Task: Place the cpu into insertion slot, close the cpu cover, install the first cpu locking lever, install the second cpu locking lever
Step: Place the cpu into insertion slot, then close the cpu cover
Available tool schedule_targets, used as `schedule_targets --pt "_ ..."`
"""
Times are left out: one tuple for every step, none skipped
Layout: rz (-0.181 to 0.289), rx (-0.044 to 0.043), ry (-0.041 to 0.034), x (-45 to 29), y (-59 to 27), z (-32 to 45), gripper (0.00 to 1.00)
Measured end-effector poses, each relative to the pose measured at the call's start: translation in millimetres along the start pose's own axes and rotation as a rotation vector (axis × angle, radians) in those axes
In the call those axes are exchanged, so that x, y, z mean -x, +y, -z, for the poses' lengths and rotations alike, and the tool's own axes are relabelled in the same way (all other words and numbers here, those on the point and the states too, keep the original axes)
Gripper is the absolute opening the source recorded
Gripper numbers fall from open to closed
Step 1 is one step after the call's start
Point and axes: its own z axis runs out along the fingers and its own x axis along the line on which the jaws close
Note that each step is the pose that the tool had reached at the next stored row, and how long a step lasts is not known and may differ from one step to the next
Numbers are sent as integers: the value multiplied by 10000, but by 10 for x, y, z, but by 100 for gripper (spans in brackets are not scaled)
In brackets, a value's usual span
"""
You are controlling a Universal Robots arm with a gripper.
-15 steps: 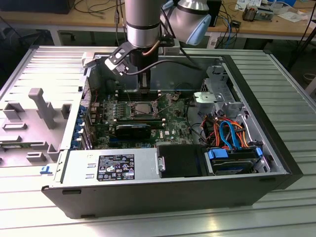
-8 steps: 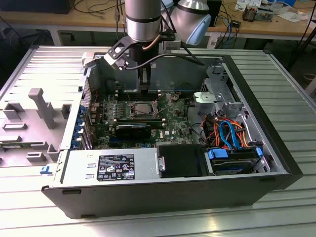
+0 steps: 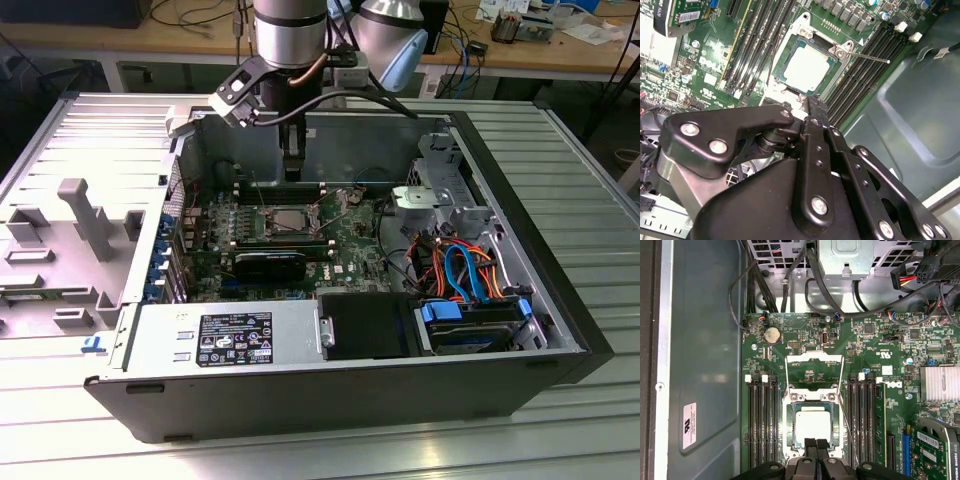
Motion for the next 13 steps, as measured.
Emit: schedule_targets --pt "0 0 0 0 0 0 11" --pt "0 -1 -2 0 0 1 11" --pt "0 -1 -2 0 0 1 11" --pt "0 -1 -2 0 0 1 11" --pt "0 -1 -2 0 0 1 11" --pt "0 -1 -2 0 0 1 11" --pt "0 -1 -1 0 0 1 11" --pt "0 -1 -2 0 0 1 11" --pt "-1 0 -2 0 0 1 11" --pt "0 -1 -2 0 0 1 11" --pt "3 -1 -2 1 6 1 11" --pt "2 -2 -3 1 11 2 11" --pt "0 -1 -3 0 23 1 11"
